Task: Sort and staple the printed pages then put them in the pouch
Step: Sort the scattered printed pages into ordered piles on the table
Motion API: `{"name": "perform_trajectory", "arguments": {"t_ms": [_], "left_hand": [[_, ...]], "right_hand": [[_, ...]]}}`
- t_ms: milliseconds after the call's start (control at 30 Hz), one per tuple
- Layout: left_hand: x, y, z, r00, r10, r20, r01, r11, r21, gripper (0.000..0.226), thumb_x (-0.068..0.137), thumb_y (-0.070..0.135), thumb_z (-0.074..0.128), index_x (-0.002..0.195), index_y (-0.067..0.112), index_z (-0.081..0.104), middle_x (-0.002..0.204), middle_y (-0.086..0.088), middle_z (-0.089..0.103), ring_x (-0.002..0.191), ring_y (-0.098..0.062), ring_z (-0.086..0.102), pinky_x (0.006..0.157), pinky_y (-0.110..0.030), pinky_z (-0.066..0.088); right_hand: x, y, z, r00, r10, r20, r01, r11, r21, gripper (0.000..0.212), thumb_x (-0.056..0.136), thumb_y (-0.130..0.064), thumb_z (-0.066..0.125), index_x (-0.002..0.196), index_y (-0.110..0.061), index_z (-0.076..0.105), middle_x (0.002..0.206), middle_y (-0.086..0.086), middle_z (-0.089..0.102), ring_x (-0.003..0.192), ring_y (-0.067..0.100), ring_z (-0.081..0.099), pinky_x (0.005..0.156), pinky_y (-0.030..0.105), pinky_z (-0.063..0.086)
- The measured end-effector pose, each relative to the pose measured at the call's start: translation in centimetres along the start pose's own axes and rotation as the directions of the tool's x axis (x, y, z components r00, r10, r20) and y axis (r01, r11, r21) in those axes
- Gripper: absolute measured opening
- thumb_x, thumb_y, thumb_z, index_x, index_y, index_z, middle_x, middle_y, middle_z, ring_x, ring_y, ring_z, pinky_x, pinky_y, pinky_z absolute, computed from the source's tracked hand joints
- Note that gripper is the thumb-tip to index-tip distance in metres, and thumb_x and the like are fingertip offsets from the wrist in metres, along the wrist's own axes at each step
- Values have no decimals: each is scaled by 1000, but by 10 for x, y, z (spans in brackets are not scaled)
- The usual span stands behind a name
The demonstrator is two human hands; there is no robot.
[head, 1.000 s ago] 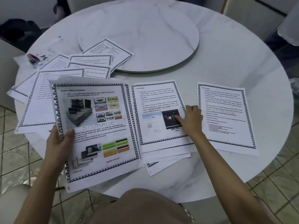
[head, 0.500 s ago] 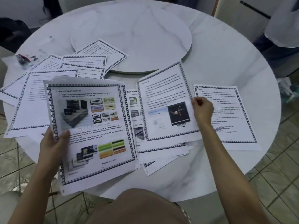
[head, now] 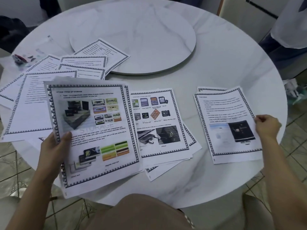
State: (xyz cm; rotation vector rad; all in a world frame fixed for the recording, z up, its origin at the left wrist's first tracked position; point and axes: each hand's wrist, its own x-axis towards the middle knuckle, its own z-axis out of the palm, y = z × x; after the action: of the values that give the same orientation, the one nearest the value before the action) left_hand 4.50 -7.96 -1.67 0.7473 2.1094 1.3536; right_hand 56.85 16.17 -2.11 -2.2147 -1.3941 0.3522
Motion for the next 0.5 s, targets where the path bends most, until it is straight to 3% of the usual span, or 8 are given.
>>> {"name": "perform_trajectory", "arguments": {"t_ms": [67,167,300,400,500], "left_hand": [[0,1,0,1000,-12,-15,12,1000,0,16,95,17,50,109,11,56,103,-14,60,84,-28,59,53,-9,52],[-1,4,-1,1000,-21,-7,21,1000,-9,17,95,17,51,109,11,56,101,-13,61,72,-15,63,54,-16,54],[-3,6,1,1000,-17,-21,18,999,42,20,95,16,49,111,5,56,104,-13,59,75,-19,58,51,-9,50],[-4,6,1,1000,-15,0,15,999,35,27,96,17,48,114,-2,56,104,-15,59,77,-22,58,65,-27,53],[-6,4,-2,999,-40,2,40,999,10,28,96,18,48,115,-2,56,105,-16,60,88,-28,58,80,-38,44]], "right_hand": [[-1,0,1,999,10,-33,-10,1000,7,27,89,0,51,112,12,60,111,35,61,105,43,58,97,36,41],[-7,-11,12,997,-48,-56,49,999,22,27,88,-2,53,112,9,61,109,35,60,100,45,59,97,41,44],[-49,-56,39,977,-188,104,173,974,145,25,89,-8,58,108,7,64,107,28,64,99,37,61,90,32,43],[-92,-89,69,922,-247,298,193,961,199,30,89,-16,60,109,5,63,108,22,66,100,32,62,87,28,42],[-129,-107,95,880,-250,403,201,966,161,39,90,-26,59,114,4,58,119,21,56,104,27,54,87,26,38]]}}
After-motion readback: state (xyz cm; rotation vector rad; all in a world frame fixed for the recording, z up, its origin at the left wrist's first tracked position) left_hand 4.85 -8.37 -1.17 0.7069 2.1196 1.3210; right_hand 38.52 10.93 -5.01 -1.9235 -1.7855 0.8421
